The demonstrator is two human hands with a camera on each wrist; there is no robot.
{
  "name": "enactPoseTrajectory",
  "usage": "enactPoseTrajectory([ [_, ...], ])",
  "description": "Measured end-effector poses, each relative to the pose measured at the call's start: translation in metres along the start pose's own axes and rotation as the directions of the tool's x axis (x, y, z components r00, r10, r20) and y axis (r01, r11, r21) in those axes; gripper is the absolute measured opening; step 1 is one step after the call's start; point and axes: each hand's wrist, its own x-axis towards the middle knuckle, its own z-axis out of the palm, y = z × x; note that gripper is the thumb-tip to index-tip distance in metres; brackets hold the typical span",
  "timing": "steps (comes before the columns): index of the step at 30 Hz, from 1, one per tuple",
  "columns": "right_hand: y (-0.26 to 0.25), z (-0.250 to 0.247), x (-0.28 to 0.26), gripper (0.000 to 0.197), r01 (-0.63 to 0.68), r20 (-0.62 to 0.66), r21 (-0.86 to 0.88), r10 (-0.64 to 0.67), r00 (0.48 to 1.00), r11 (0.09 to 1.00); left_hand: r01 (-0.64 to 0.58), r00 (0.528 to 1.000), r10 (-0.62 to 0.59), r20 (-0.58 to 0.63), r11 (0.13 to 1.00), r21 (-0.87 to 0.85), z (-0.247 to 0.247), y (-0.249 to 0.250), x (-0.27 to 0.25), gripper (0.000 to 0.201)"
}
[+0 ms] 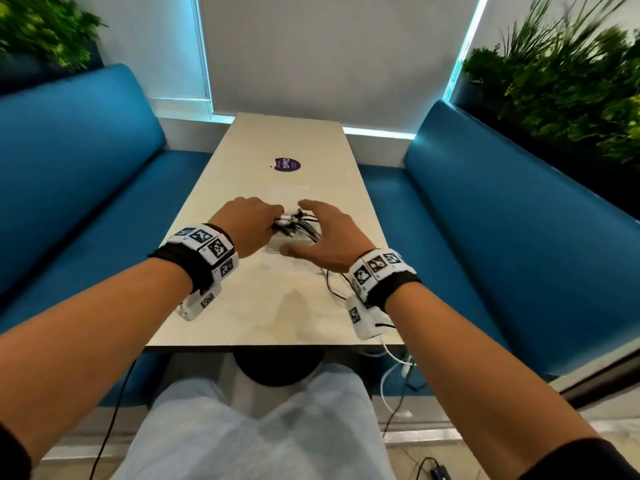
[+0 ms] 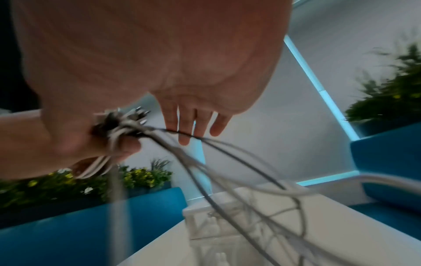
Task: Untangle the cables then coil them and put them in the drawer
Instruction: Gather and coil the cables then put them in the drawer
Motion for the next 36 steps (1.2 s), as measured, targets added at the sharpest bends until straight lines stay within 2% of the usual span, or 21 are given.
enactPoseTrajectory([
  [2, -0.005, 0.013, 0.010, 0.050, -0.007, 0.035, -0.050, 0.009, 0.999, 0.999, -0.014, 1.000, 0.014, 0.001, 1.000, 0.004, -0.002, 0.002, -0.003, 0.014],
  [4, 0.007, 0.020, 0.009, 0.015, -0.037, 0.078, -0.122, 0.047, 0.996, 0.992, 0.005, 0.999, -0.006, -0.048, 1.000, -0.006, -0.009, -0.008, -0.008, 0.013],
  [5, 0.018, 0.022, 0.004, 0.006, -0.071, 0.109, -0.114, 0.083, 0.991, 0.991, 0.029, 0.997, -0.030, -0.077, 0.999, -0.017, -0.013, -0.017, -0.010, 0.013],
  [8, 0.059, 0.019, -0.019, 0.030, -0.189, 0.104, -0.125, 0.203, 0.974, 0.974, 0.088, 0.991, -0.088, -0.100, 0.996, -0.012, -0.020, -0.043, -0.018, 0.013],
  [11, 0.105, 0.013, -0.043, 0.038, -0.261, 0.071, -0.296, 0.294, 0.953, 0.919, 0.137, 0.982, -0.142, -0.121, 0.990, -0.044, -0.021, -0.060, -0.019, 0.010],
  [15, 0.152, 0.001, -0.077, 0.031, -0.429, -0.089, -0.375, 0.428, 0.899, 0.822, 0.161, 0.976, -0.174, -0.135, 0.982, -0.103, -0.024, -0.068, -0.012, 0.014],
  [18, 0.171, -0.002, -0.100, 0.024, -0.496, -0.195, -0.393, 0.457, 0.868, 0.774, 0.170, 0.963, -0.201, -0.181, 0.970, -0.172, -0.031, -0.062, -0.004, 0.017],
  [21, 0.190, -0.002, -0.122, 0.024, -0.494, -0.249, -0.419, 0.427, 0.869, 0.762, 0.190, 0.956, -0.221, -0.194, 0.968, -0.166, -0.034, -0.065, -0.002, 0.017],
  [23, 0.204, -0.001, -0.137, 0.025, -0.525, -0.254, -0.424, 0.459, 0.851, 0.738, 0.196, 0.950, -0.230, -0.213, 0.966, -0.169, -0.034, -0.067, -0.003, 0.019],
  [26, 0.220, 0.001, -0.155, 0.026, -0.612, -0.228, -0.370, 0.570, 0.789, 0.699, 0.219, 0.940, -0.256, -0.224, 0.959, -0.178, -0.036, -0.074, -0.007, 0.021],
  [28, 0.226, -0.001, -0.159, 0.028, -0.626, -0.230, -0.340, 0.583, 0.779, 0.702, 0.233, 0.936, -0.267, -0.228, 0.958, -0.166, -0.038, -0.079, -0.008, 0.021],
  [30, 0.228, -0.002, -0.160, 0.027, -0.629, -0.242, -0.305, 0.581, 0.777, 0.715, 0.285, 0.899, -0.346, -0.269, 0.928, -0.241, -0.040, -0.086, -0.004, 0.022],
  [33, 0.233, 0.003, -0.164, 0.022, -0.623, -0.147, -0.334, 0.613, 0.776, 0.707, 0.337, 0.853, -0.425, -0.302, 0.891, -0.303, -0.046, -0.100, -0.001, 0.027],
  [36, 0.235, 0.008, -0.166, 0.024, -0.647, -0.026, -0.364, 0.687, 0.726, 0.671, 0.336, 0.863, -0.415, -0.288, 0.898, -0.285, -0.044, -0.100, -0.002, 0.027],
])
